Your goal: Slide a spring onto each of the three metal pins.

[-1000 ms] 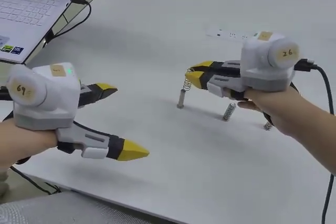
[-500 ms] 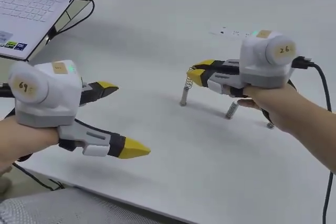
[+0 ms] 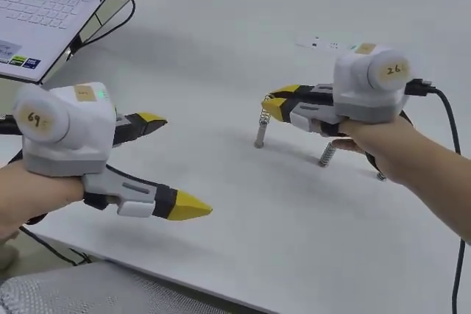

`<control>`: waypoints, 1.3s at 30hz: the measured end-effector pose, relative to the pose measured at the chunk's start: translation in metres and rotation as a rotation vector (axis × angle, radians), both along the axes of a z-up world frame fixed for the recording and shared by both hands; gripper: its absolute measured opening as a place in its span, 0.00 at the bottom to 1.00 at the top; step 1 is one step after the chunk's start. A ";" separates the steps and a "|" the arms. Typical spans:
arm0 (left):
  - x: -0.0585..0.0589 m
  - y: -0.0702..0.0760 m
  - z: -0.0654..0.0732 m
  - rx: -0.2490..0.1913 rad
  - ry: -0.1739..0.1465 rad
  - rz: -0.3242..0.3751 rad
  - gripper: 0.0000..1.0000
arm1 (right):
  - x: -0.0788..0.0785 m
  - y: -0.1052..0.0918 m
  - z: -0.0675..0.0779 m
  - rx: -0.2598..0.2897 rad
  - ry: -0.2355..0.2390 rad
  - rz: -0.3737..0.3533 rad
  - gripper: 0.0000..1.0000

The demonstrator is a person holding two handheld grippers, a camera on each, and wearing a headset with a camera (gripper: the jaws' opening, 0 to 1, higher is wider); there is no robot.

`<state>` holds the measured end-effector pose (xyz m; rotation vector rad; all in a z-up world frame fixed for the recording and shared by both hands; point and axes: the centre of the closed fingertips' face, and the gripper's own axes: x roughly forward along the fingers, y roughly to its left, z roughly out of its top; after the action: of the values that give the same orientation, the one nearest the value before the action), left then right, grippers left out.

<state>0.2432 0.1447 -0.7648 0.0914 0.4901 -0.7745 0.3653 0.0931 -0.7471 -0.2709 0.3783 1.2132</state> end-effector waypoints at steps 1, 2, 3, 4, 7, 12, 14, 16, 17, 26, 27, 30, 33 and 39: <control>0.000 0.000 0.000 -0.001 0.000 0.000 0.98 | 0.000 0.000 -0.001 -0.003 -0.001 0.000 0.08; 0.000 0.000 0.000 -0.001 0.000 -0.001 0.98 | 0.000 0.000 -0.002 -0.004 0.000 0.001 0.08; 0.000 0.000 0.000 -0.001 0.001 -0.001 0.98 | 0.000 0.000 -0.002 -0.005 0.001 0.001 0.08; -0.001 0.000 0.000 -0.001 0.002 -0.001 0.98 | 0.000 0.000 -0.002 -0.005 0.001 -0.001 0.08; -0.001 0.000 -0.001 -0.001 0.003 -0.001 0.98 | 0.001 0.000 -0.002 0.001 0.004 -0.009 0.08; -0.001 0.000 0.000 -0.001 0.003 0.000 0.98 | 0.000 0.002 -0.004 -0.005 0.004 -0.001 0.08; -0.001 0.000 0.000 0.000 0.003 -0.001 0.98 | 0.000 0.002 -0.006 -0.011 -0.001 0.001 0.08; -0.001 0.001 -0.001 0.001 0.004 0.000 0.98 | 0.000 0.002 -0.007 -0.016 -0.002 0.000 0.08; -0.001 0.001 -0.001 0.001 0.003 0.000 0.97 | 0.000 0.001 -0.007 -0.017 -0.001 0.000 0.08; -0.002 0.001 -0.004 0.002 0.011 0.001 0.97 | 0.000 0.000 -0.018 -0.052 -0.004 0.003 0.08; -0.002 0.001 -0.005 0.002 0.013 0.001 0.97 | -0.001 0.000 -0.020 -0.061 -0.004 0.007 0.08; -0.002 0.001 -0.005 0.005 0.014 -0.002 0.97 | -0.002 0.001 -0.025 -0.081 -0.009 0.017 0.08; -0.002 0.001 -0.005 0.003 0.013 0.000 0.97 | -0.002 0.001 -0.033 -0.116 -0.009 0.027 0.08; -0.001 0.001 -0.005 0.004 0.012 -0.001 0.96 | -0.007 0.003 -0.048 -0.170 -0.014 0.048 0.08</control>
<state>0.2421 0.1457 -0.7697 0.0909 0.5028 -0.7752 0.3582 0.0965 -0.7947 -0.4371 0.4657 1.2276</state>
